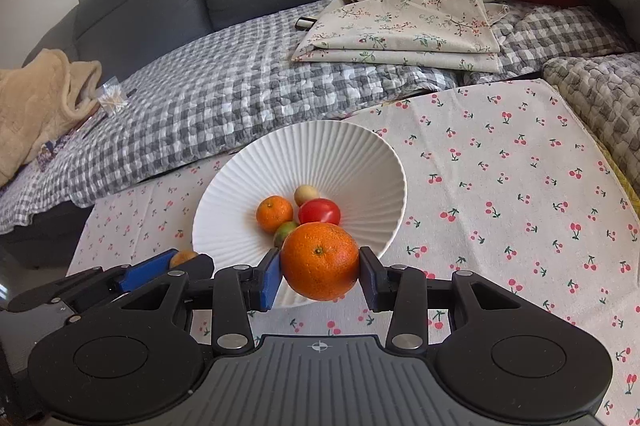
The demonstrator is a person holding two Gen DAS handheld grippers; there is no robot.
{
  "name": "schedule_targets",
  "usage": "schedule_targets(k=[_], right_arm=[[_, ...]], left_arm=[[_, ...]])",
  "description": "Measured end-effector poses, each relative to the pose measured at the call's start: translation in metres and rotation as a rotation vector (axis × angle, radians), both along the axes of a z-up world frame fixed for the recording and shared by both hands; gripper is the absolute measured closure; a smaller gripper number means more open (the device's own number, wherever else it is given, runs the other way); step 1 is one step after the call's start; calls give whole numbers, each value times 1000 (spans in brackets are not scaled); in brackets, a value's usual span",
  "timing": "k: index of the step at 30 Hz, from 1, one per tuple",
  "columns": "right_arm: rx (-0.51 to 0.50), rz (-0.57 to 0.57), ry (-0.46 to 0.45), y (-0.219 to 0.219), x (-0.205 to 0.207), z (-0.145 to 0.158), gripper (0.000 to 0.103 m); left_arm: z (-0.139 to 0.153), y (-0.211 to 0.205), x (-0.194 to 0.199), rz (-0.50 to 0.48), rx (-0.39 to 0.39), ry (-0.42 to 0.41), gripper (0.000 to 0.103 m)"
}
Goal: Organize fruits
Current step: 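Carry the kiwi and mandarin into the white bowl and open both tools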
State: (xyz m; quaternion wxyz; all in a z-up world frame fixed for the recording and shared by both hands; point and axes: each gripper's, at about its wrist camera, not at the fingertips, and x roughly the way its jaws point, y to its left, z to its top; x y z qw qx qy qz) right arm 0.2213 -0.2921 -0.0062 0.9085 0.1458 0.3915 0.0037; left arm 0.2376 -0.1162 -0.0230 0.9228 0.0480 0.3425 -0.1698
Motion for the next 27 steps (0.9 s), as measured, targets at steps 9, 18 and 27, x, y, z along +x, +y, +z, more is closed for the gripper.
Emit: schedule_targets(k=[9,18,27], right_arm=[[-14,-9,9,-6,18,-14,64],[-26,28,37,6,31,-29,63],[39,3,-1,-5,22,-11,60]], left_arm=[[-14,-11,19,-37,35,-21,79],[-31,-12,31,-41,76,-7,79],[-24,4,29,-39,52,-5,63]])
